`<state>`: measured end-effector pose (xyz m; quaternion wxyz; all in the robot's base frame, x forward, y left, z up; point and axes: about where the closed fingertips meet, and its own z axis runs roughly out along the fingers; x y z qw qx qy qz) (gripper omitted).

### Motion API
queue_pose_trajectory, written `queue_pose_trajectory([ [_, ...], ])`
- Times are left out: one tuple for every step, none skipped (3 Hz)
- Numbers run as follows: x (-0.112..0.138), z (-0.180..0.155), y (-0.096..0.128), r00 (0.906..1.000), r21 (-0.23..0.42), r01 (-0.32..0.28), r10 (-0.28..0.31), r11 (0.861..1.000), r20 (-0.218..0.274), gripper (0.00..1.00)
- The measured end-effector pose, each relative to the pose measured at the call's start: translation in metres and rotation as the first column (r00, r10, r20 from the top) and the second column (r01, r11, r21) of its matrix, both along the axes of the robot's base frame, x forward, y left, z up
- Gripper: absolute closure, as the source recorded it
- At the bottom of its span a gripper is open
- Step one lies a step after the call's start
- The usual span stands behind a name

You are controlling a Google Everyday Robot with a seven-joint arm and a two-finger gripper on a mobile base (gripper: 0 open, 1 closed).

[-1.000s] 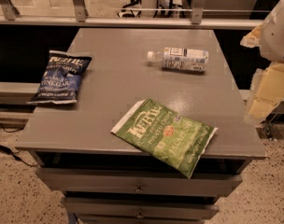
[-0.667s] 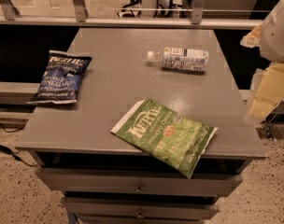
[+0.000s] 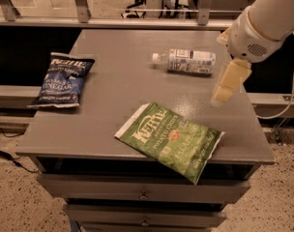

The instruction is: Move blue plastic bottle near blue chip bag

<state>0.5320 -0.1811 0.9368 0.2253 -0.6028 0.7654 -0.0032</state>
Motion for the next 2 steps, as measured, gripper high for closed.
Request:
queue_pose_trajectory([
  [0.05,-0.015,0.018,0.9988,0.061,-0.011,0.008,0.998,0.049,0.0],
  [0.1,-0.021,0.024,0.9943,0.105,0.002,-0.013,0.995,0.106,0.0],
])
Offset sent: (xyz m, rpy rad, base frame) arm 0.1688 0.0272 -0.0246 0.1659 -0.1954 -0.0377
